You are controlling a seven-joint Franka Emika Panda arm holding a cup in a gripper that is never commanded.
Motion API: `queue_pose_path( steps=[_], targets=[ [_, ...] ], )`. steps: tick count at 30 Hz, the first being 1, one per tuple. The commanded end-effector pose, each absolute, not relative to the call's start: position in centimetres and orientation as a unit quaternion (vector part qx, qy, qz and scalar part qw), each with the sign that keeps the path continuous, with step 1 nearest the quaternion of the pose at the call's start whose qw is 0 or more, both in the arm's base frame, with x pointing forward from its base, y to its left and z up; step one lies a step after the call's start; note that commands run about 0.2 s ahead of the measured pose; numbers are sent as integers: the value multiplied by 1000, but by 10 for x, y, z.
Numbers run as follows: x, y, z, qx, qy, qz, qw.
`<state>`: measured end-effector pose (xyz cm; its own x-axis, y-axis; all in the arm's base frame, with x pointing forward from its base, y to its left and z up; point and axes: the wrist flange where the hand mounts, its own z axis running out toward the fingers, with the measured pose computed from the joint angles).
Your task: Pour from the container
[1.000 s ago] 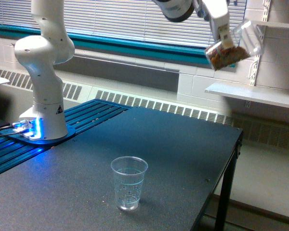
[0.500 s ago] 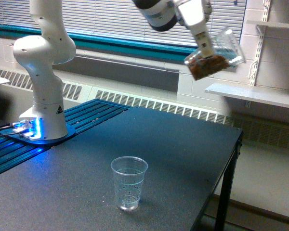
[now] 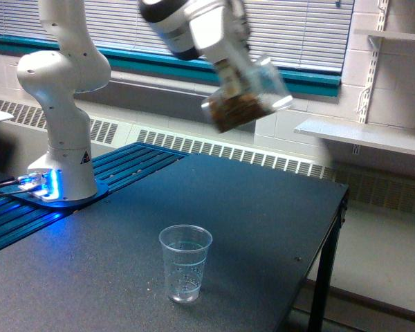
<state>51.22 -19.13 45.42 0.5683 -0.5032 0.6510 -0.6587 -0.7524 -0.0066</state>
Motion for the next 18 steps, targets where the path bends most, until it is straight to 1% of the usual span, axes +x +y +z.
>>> queue_pose_path(
  steps=[1, 13, 18],
  targets=[
    [482, -209, 442, 862, -363, 332, 121],
    [438, -220, 397, 867, -365, 315, 129],
    [423, -222, 373, 875, -361, 294, 132]
  ],
)
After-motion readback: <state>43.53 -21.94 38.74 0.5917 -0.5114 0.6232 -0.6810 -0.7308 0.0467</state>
